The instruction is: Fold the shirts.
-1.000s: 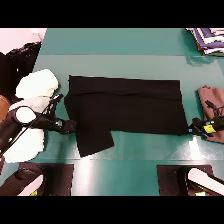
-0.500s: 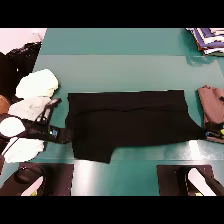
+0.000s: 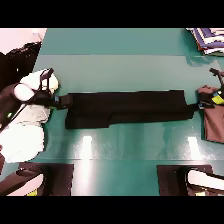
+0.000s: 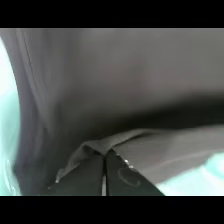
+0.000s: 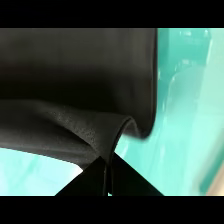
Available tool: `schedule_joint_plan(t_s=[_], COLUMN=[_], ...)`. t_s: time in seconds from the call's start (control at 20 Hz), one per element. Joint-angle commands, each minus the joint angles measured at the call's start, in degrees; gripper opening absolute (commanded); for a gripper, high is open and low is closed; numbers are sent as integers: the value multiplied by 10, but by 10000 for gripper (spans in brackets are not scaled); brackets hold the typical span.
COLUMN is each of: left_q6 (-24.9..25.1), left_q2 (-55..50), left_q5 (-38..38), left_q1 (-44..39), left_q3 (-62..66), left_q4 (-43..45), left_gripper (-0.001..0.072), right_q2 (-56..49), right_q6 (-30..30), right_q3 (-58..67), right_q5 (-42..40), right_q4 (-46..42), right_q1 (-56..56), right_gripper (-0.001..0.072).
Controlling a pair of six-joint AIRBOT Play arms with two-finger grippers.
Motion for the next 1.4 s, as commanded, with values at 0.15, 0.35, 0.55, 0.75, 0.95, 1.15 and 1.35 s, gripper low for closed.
schedule_joint_plan(t_s=[0.15,0.35,0.55,0.75,0.95,1.15,1.35], left_q6=[16,19,21,21,23,51,50], left_q2=[-177,-183,-183,-182,-182,-183,-187], left_q5=[67,69,-6,-72,-73,-38,11], left_q1=[5,5,5,5,5,1,-48], left_q3=[122,149,193,210,210,210,210], left_q4=[1,2,2,-2,-35,-94,-94], left_gripper=[23,316,653,68,24,23,23], right_q2=[-158,-204,-208,-206,-209,-232,-252], right_q6=[15,13,-11,-22,-53,-89,-102], right_q3=[146,195,200,186,88,18,18], right_q5=[-6,-11,15,39,16,-5,-37], right_q4=[101,135,135,146,220,271,270], right_q1=[24,24,-2,-70,-132,-132,-90], right_gripper=[20,333,349,444,579,572,428])
